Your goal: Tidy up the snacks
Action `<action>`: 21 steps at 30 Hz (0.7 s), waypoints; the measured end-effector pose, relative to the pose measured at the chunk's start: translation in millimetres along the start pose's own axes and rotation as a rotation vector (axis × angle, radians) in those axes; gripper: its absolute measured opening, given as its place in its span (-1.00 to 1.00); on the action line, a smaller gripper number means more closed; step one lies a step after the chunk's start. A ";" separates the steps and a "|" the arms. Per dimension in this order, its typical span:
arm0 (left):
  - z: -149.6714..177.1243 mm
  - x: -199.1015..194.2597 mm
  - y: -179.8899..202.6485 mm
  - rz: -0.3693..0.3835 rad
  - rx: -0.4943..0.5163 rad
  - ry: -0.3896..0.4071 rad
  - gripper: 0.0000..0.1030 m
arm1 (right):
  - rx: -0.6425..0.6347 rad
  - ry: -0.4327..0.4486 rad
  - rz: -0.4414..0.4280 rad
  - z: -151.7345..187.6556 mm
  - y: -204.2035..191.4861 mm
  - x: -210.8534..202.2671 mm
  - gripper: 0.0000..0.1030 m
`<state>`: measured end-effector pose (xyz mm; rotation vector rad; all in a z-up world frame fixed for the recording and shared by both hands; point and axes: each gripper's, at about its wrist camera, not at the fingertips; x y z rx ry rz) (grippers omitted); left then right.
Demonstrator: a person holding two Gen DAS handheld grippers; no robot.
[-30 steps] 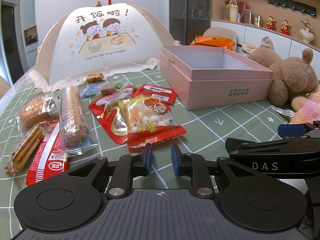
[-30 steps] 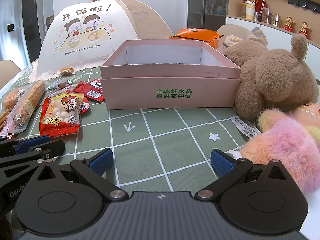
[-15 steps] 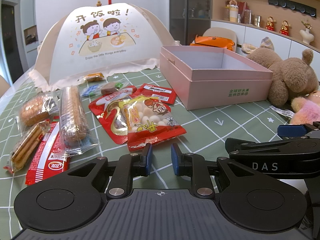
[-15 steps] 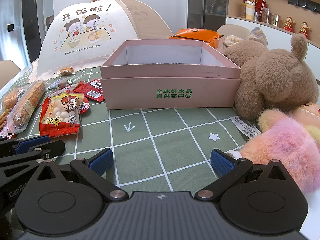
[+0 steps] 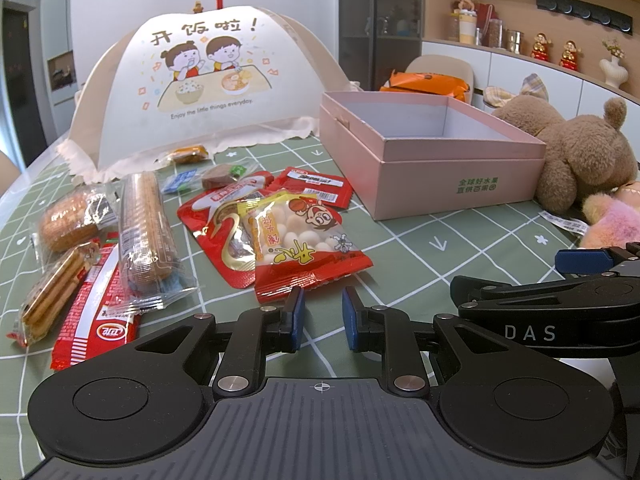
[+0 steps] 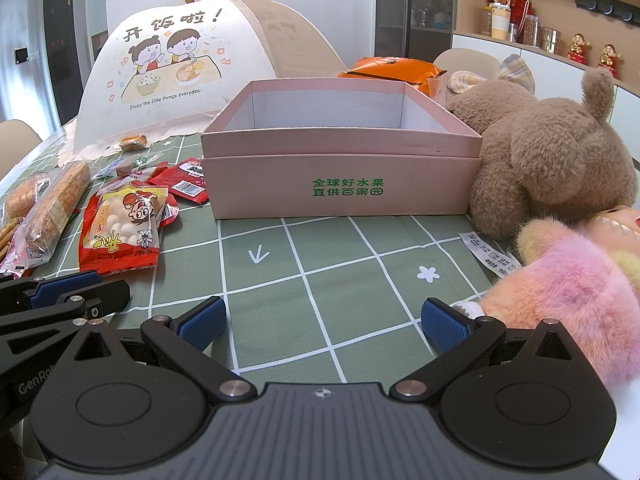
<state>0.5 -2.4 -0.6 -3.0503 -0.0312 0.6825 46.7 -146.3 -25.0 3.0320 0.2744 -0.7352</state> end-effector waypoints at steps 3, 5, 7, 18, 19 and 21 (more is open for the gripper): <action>0.0 0.0 0.0 0.000 -0.001 0.000 -0.53 | 0.000 0.000 0.000 0.1 0.0 0.0 1.00; 0.0 0.0 0.0 0.000 -0.001 0.000 -0.53 | 0.000 0.000 0.000 0.0 -0.2 0.2 1.00; 0.0 0.0 0.0 0.000 -0.001 0.000 -0.53 | 0.000 0.000 0.000 0.1 0.0 0.0 1.00; -2.1 -10.4 -7.8 0.015 -0.045 -0.040 -0.53 | -0.022 -0.034 -0.040 -5.4 2.1 2.3 1.00; -4.6 -15.3 -11.7 0.028 -0.065 -0.062 -0.52 | -0.028 -0.082 -0.056 -11.2 3.0 4.4 1.00; -11.8 -31.7 -26.2 0.046 -0.130 -0.092 -0.52 | -0.048 -0.162 -0.078 -20.0 3.0 9.2 1.00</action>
Point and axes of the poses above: each gripper's, at about its wrist camera, not at the fingertips, and x roughly the way its jaws point, y to its right, z to its underside, and after that the axes turned 11 degrees about y, right-handed
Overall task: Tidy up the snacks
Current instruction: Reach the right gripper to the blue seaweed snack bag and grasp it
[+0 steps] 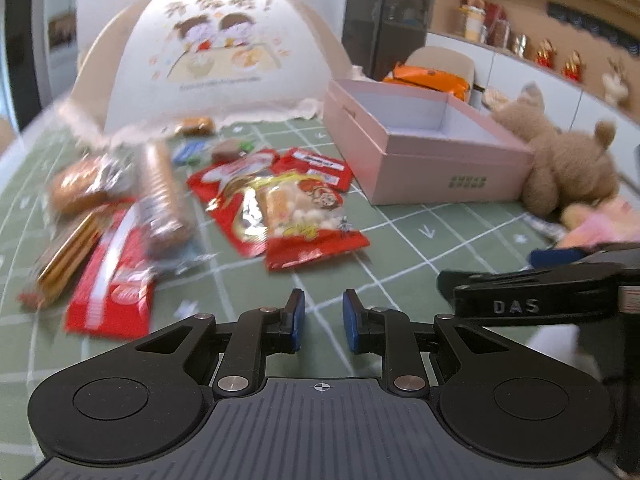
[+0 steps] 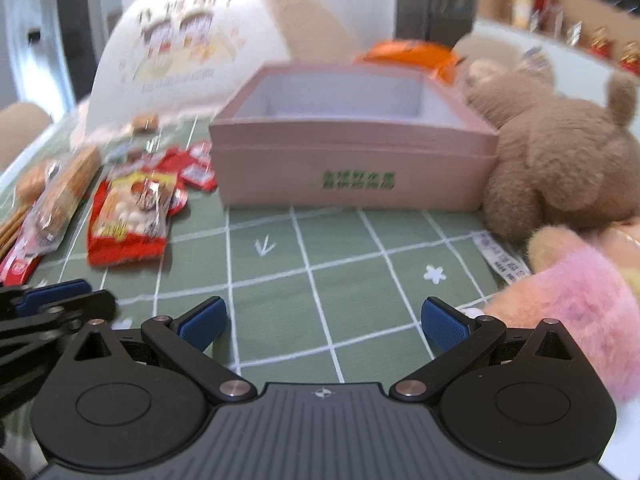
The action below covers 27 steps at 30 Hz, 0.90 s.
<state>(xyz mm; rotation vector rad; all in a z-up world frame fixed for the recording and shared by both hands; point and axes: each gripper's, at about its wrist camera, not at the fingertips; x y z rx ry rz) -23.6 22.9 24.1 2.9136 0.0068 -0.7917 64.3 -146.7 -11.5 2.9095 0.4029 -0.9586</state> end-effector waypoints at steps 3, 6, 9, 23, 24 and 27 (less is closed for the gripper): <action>-15.2 -34.0 -32.3 -0.047 -0.085 0.014 -0.52 | -0.006 -0.068 -0.002 -4.9 1.7 0.1 1.00; -28.3 -59.7 -89.6 -0.192 -0.190 0.014 -0.51 | 0.000 -0.093 0.009 -5.2 1.3 -1.3 1.00; -27.2 -79.2 -167.6 -0.378 -0.383 0.002 -0.51 | 0.002 -0.130 0.015 -9.9 -1.8 1.4 1.00; -17.0 -64.8 -265.0 -0.444 -0.381 -0.027 -0.49 | -0.187 -0.024 -0.376 -87.7 -143.0 -8.0 0.81; -18.9 -57.9 -257.3 -0.389 -0.334 -0.031 -0.49 | -0.199 -0.016 -0.394 -94.6 -154.8 -4.2 0.77; -18.6 -36.8 -234.5 -0.227 -0.197 -0.056 -0.49 | -0.227 0.003 -0.428 -109.7 -184.7 7.1 0.59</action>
Point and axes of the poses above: each gripper's, at about its wrist camera, not at the fingertips, and x roughly the way its jaws point, y to its right, z to its underside, and after that the axes turned 11 degrees about y, right-handed
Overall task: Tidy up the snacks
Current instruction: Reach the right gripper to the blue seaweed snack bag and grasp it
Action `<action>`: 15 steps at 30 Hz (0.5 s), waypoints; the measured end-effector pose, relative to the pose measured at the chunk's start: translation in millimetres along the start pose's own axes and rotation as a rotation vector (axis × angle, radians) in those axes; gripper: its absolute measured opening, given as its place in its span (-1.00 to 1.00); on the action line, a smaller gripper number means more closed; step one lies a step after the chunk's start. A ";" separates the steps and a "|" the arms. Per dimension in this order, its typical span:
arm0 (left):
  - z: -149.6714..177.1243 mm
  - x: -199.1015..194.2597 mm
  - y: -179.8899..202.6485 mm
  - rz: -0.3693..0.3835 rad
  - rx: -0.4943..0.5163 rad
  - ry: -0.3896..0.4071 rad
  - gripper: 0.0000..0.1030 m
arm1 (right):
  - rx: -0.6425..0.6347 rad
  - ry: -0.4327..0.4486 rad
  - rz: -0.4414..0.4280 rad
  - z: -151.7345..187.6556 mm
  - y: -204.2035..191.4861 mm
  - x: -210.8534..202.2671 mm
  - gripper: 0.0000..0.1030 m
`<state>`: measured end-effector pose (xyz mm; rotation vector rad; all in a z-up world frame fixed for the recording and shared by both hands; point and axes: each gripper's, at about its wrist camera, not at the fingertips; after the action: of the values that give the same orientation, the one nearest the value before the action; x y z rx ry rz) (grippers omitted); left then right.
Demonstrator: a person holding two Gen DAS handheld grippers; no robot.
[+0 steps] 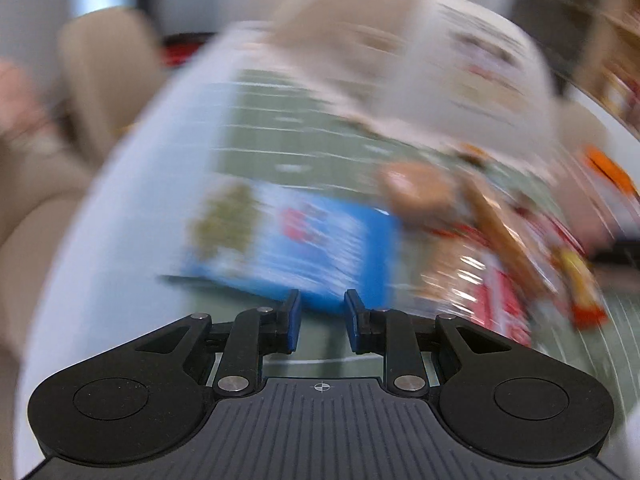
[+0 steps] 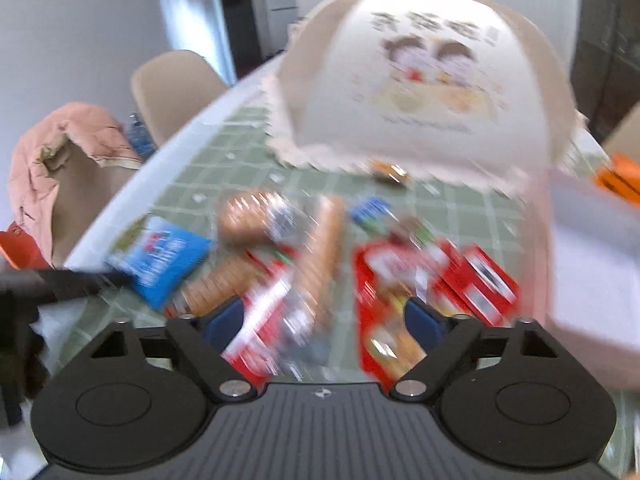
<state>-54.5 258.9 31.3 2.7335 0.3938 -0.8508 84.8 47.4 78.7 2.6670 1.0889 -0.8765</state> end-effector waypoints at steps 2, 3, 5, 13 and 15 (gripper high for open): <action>2.5 9.7 12.9 0.049 0.029 -0.028 -0.49 | -0.012 -0.001 -0.017 -7.6 -8.7 10.3 0.60; 1.8 9.7 14.4 0.059 0.026 -0.021 -0.48 | -0.025 -0.009 -0.035 -10.5 -13.2 14.6 0.60; -2.0 2.4 12.8 0.083 -0.025 -0.024 -0.49 | -0.073 -0.021 -0.097 -15.1 -27.0 23.2 0.61; -3.5 -63.6 -46.6 0.006 -0.328 -0.030 -0.49 | -0.310 -0.038 -0.303 -51.8 -95.9 109.8 0.72; -1.7 -77.4 -59.8 -0.032 -0.366 -0.016 -0.49 | -0.351 -0.096 -0.423 -57.9 -120.8 134.4 0.74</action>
<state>-134.6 301.1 68.3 2.3877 0.5329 -0.7249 106.9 235.1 62.4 2.1265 1.6415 -0.7725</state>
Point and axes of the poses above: each gripper's, at about its wrist camera, not at the fingertips, and x roughly the way its jaws point, y to its right, z to its underside, and after that the axes turned 11 degrees about y, right-handed
